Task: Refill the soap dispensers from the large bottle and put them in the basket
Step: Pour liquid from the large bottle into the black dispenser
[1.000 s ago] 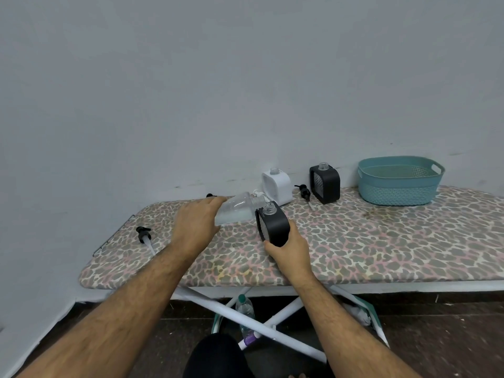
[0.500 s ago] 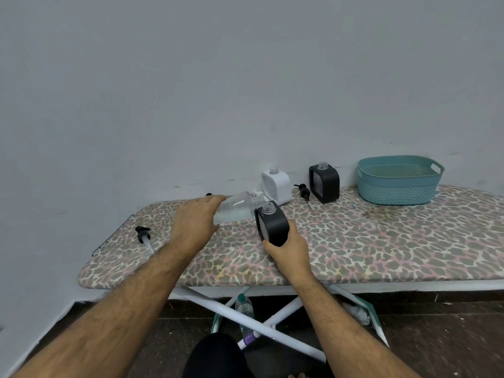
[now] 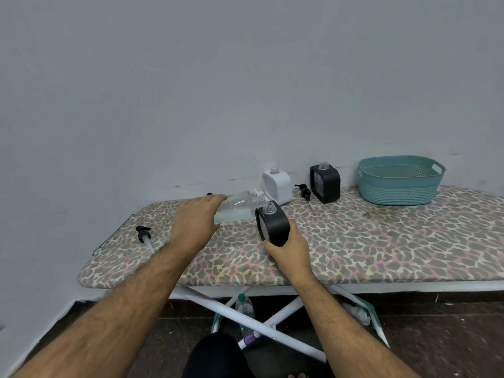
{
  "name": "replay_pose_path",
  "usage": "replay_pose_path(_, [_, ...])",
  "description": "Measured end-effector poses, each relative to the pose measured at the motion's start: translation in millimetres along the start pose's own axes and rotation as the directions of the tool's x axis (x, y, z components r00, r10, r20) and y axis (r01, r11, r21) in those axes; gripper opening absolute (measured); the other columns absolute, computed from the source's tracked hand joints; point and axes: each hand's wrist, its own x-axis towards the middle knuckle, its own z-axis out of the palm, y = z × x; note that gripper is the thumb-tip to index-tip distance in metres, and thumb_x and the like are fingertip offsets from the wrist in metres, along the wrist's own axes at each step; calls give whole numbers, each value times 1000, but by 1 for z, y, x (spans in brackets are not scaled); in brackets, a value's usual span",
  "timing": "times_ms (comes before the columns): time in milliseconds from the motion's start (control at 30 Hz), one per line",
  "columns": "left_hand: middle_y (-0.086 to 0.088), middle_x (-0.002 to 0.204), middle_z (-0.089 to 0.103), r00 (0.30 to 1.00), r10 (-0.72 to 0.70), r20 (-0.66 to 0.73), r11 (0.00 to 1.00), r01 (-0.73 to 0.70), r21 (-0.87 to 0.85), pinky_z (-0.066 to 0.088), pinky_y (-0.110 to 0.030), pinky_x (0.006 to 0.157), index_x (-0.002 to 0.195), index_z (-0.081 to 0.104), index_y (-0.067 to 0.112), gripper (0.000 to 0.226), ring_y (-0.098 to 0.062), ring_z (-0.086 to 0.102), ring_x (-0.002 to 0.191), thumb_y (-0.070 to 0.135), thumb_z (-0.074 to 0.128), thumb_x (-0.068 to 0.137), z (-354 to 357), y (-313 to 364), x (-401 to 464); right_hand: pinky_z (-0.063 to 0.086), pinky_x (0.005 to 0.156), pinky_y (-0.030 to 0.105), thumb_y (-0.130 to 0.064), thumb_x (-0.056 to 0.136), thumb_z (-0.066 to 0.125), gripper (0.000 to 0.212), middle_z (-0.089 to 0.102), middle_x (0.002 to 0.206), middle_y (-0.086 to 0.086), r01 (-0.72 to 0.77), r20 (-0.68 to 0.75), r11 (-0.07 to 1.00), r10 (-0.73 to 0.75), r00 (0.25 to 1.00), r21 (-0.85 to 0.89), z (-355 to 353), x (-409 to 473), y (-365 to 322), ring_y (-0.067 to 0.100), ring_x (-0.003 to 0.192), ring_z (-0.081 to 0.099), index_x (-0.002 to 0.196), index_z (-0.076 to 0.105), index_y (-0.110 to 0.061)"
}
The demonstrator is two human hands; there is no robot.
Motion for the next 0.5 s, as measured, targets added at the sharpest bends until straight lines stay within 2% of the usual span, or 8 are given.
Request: replay_pose_path(500, [6,126,66,1000,1,-7,1000,-1,12,48,-40,93,133,55,29,66,-20,64,109,28,84,74,3,-2,2,46,53,8,-14,79,75,53,66,91,-8,9,-2,1000,-9,1000,-4,-1,-1,-1,-6,66,61,127,53,-23])
